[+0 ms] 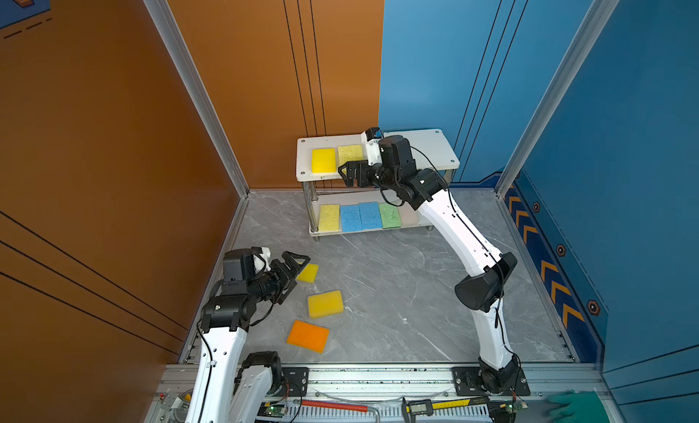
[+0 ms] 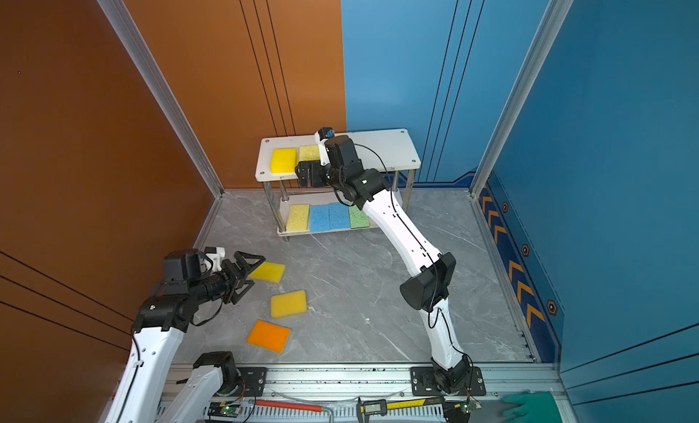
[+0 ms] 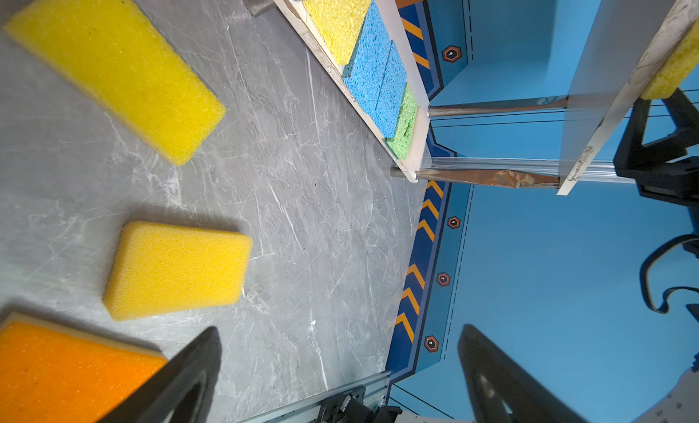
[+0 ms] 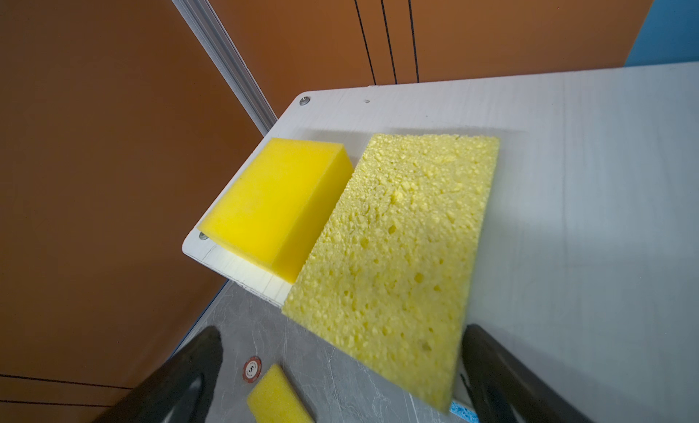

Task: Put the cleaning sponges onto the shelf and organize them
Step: 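Open the right gripper and withdraw it from the top shelf toward the robot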

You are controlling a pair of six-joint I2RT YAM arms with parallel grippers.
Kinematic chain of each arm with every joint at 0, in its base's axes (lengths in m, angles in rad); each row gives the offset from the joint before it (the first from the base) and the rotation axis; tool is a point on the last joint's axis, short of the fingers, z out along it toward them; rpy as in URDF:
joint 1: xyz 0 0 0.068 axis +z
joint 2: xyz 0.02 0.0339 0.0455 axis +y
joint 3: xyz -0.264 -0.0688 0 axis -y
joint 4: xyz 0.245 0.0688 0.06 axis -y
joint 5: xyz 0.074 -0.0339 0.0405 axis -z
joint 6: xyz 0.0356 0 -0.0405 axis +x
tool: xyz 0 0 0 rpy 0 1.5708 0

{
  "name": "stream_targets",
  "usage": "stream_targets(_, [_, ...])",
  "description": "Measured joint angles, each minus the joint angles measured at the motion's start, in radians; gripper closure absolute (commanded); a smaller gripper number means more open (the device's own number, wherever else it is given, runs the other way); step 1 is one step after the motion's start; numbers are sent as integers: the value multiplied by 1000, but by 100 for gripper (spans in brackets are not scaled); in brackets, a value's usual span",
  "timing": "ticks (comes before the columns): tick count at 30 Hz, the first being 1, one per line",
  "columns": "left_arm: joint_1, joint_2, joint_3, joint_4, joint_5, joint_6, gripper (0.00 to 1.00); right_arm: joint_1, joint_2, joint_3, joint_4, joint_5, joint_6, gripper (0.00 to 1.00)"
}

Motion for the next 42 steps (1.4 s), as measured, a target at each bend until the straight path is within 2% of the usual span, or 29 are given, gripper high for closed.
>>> stream_targets(10, [3, 3, 3, 0, 10, 2, 2, 0, -23, 12, -41, 3, 8, 0])
stream_targets(17, [-65, 44, 39, 0, -3, 23, 2, -18, -274, -139, -68, -11, 47, 0])
stream_targets(22, [-212, 87, 80, 1, -89, 22, 2, -109, -497, -333, -66, -92, 103, 0])
stream_targets(27, [-417, 116, 82, 0, -214, -21, 2, -222, -633, -579, -63, -183, 158, 0])
stream_targets(30, [-481, 112, 73, 0, -269, -50, 2, -238, -710, -763, -71, -212, 179, 0])
stream_targets(35, [-504, 94, 33, 0, -307, -66, 2, -226, -875, -1039, -81, -220, 269, 0])
stream_targets(39, [-469, 132, 10, 0, -293, -40, 2, -200, -1031, -1245, -76, -219, 392, 0])
stream_targets(42, [-443, 164, -5, 0, -281, -8, 2, -150, -1067, -1385, -58, -232, 480, 0])
